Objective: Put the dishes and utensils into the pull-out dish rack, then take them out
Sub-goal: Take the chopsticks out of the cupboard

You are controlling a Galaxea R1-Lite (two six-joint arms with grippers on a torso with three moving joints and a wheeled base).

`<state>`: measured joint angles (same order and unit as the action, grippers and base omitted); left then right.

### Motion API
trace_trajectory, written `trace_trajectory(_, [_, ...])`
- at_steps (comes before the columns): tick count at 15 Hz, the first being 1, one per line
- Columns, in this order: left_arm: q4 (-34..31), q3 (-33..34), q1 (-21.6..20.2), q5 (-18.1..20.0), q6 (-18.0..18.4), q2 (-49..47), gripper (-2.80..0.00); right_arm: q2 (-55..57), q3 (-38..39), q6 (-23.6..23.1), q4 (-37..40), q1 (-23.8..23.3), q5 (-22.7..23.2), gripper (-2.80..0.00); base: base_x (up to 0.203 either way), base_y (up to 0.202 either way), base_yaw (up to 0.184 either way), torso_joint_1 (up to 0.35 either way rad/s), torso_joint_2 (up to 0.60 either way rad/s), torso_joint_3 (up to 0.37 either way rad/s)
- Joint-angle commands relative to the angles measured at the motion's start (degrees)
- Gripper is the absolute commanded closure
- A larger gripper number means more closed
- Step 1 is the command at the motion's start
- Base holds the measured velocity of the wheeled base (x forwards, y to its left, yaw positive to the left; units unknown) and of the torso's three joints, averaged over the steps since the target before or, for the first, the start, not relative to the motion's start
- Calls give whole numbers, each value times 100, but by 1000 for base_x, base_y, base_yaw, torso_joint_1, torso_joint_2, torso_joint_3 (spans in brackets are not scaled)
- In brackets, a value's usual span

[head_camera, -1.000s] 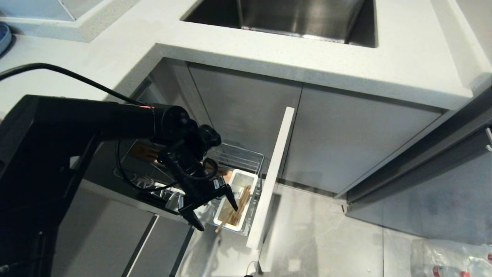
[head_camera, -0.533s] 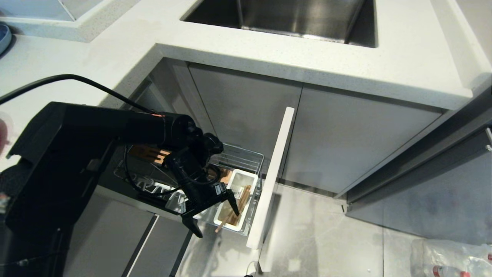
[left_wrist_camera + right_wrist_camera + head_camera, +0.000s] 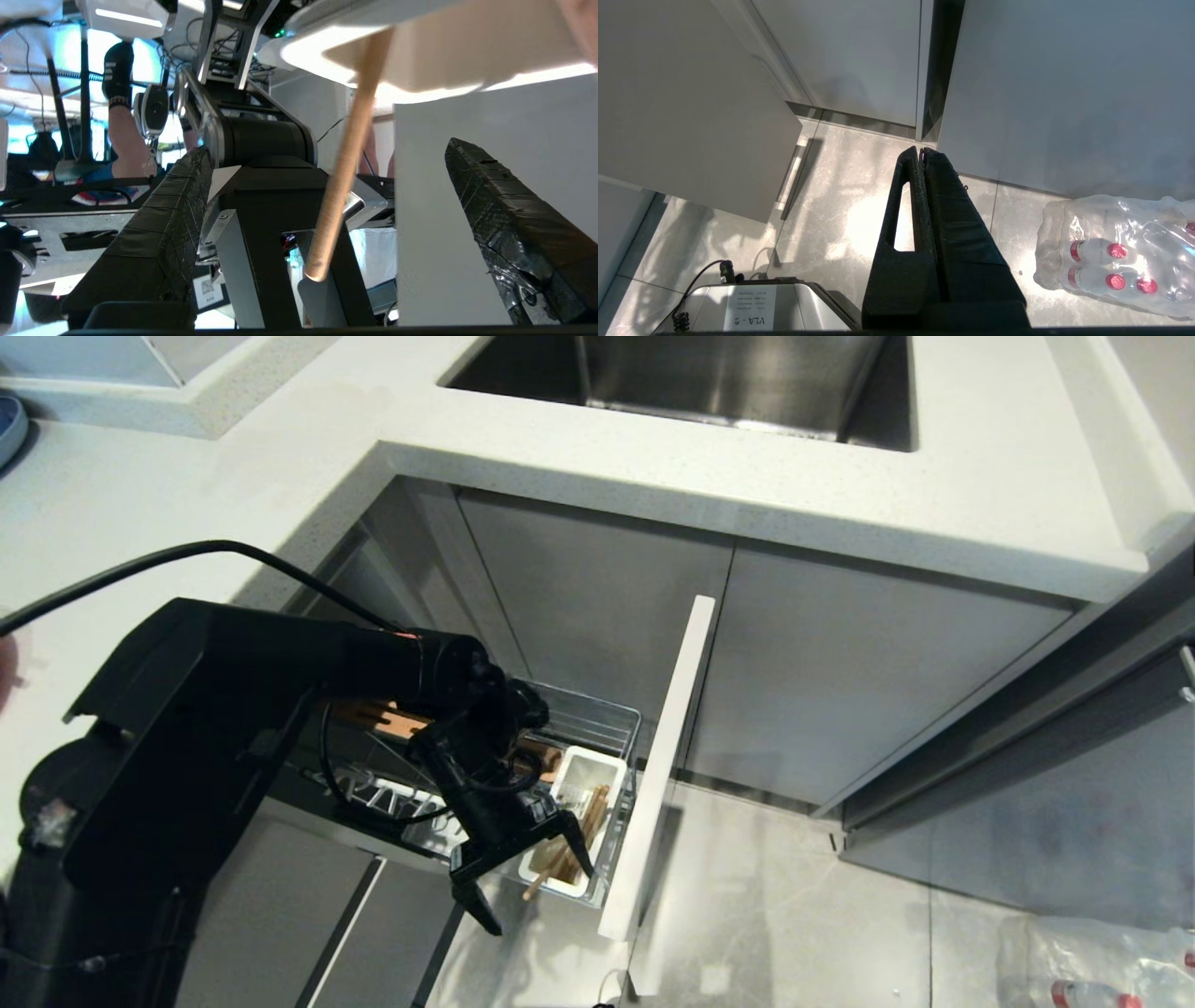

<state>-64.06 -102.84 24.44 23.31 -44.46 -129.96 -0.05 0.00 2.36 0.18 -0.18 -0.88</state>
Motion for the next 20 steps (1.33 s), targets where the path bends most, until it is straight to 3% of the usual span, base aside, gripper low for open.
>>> trace_trajectory(1, [-36, 79, -10, 16, -28, -35, -280, 5, 9, 1, -1, 1, 0, 0, 0, 0, 0, 0, 0, 0])
trace_trajectory(17, [131, 158, -89, -2, -63, -126, -280, 5, 9, 1, -1, 1, 0, 0, 0, 0, 0, 0, 0, 0])
trace_trajectory(18, [131, 150, -89, -10, -80, -126, 0, 5, 9, 1, -1, 1, 0, 0, 0, 0, 0, 0, 0, 0])
trace_trajectory(20, [136, 150, -89, -11, -80, -117, 0, 5, 9, 1, -1, 1, 0, 0, 0, 0, 0, 0, 0, 0])
